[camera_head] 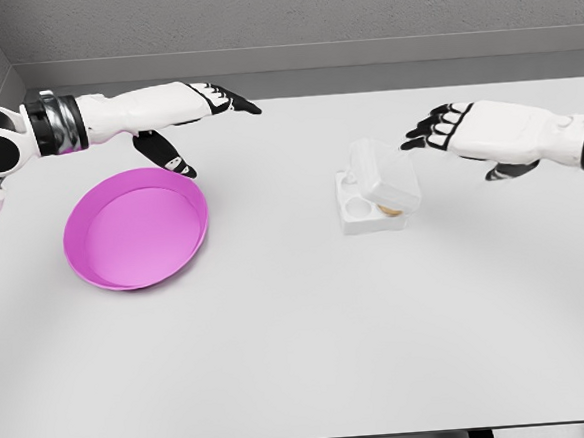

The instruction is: Pack egg into the box and close the box lid

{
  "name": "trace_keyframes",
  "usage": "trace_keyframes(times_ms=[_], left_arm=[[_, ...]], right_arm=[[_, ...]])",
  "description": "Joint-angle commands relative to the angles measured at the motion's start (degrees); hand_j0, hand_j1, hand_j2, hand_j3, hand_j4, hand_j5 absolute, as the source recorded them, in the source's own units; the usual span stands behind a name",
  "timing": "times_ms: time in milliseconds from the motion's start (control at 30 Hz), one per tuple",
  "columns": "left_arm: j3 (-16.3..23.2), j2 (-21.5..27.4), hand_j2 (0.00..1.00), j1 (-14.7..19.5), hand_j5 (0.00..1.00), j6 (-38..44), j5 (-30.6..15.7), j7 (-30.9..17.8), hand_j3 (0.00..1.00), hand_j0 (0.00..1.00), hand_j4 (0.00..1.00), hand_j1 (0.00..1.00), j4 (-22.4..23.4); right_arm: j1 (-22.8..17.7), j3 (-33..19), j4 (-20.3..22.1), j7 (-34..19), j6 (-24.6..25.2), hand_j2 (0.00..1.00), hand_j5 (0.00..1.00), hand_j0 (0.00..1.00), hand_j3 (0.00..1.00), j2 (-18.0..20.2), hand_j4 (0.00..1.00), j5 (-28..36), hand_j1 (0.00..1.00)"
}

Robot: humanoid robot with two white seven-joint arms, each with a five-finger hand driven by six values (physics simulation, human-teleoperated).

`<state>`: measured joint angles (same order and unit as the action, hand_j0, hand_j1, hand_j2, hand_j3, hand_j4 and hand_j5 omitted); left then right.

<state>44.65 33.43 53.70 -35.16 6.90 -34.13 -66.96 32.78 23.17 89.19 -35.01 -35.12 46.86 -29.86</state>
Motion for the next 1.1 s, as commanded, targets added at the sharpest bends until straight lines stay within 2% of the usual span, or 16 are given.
trace_keyframes(times_ms=[0, 600, 733, 900, 1000, 1067], left_arm=[[-0.09, 0.06, 1.00, 0.00, 1.00, 0.16, -0.40, 0.03, 1.00, 1.00, 1.00, 1.00, -0.01], [-0.09, 0.06, 1.00, 0.00, 1.00, 0.16, -0.40, 0.03, 1.00, 1.00, 1.00, 1.00, -0.01], [-0.18, 1.29, 1.00, 0.00, 1.00, 0.16, -1.54, 0.12, 1.00, 1.00, 1.00, 1.00, -0.01], [3.25, -5.74, 1.00, -0.44, 1.00, 0.16, -0.66, -0.87, 1.00, 1.00, 1.00, 1.00, -0.45], [3.16, -5.83, 1.00, -0.35, 1.00, 0.16, -0.75, -0.87, 1.00, 1.00, 1.00, 1.00, -0.36], [3.25, -5.92, 1.00, -0.35, 1.00, 0.16, -0.66, -0.87, 1.00, 1.00, 1.00, 1.00, -0.27]], right_arm=[[0.00, -1.37, -1.39, 0.01, 0.12, 1.00, 1.00, 1.00, 1.00, 0.07, 1.00, 0.77, 1.00], [0.00, -1.19, -1.39, 0.01, 0.12, 1.00, 1.00, 1.00, 1.00, 0.07, 1.00, 0.77, 1.00], [-0.53, -1.19, -1.65, 0.01, 0.12, 1.00, 1.00, 1.00, 1.00, 0.25, 1.00, 0.77, 1.00], [-0.26, -1.46, -1.92, 0.01, 0.12, 1.00, 1.00, 1.00, 1.00, 0.34, 1.00, 0.77, 1.00], [-0.09, -1.81, -3.76, 0.01, 0.12, 1.00, 1.00, 1.00, 1.00, 0.34, 1.00, 0.77, 1.00], [-0.44, -3.92, -5.61, 0.01, 0.12, 1.00, 1.00, 1.00, 1.00, 0.42, 1.00, 1.12, 1.00]])
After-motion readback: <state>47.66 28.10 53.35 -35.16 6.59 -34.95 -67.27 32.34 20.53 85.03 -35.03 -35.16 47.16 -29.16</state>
